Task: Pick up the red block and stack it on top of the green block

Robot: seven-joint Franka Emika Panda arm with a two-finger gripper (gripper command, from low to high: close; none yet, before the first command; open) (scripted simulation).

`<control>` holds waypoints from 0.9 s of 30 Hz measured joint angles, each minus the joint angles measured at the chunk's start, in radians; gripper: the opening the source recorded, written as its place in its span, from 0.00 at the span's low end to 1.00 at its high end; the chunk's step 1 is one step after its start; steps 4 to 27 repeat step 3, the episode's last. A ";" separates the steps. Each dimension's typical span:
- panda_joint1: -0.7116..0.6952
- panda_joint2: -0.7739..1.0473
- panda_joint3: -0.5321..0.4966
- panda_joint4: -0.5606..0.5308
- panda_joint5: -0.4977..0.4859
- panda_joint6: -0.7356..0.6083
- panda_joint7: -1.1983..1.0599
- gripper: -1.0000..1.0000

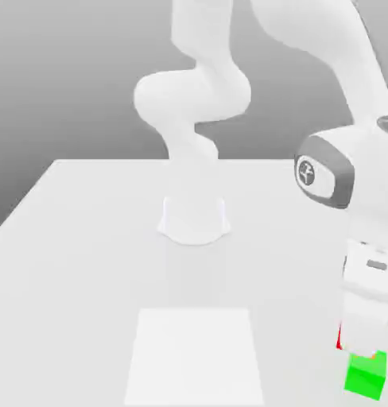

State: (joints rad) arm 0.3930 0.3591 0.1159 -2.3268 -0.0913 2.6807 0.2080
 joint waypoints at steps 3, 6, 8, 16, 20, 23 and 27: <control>0.000 0.000 0.000 0.000 0.000 0.000 0.000 1.00; 0.000 0.000 0.000 0.000 0.000 0.000 0.000 1.00; 0.000 0.000 0.000 0.000 0.000 0.000 0.000 1.00; 0.000 0.000 0.000 0.000 0.000 0.000 0.000 1.00; 0.000 0.000 0.000 0.000 0.000 0.000 0.000 1.00; 0.000 0.000 0.000 0.000 0.000 0.000 0.000 1.00; 0.000 0.000 0.000 0.000 0.000 0.000 0.000 1.00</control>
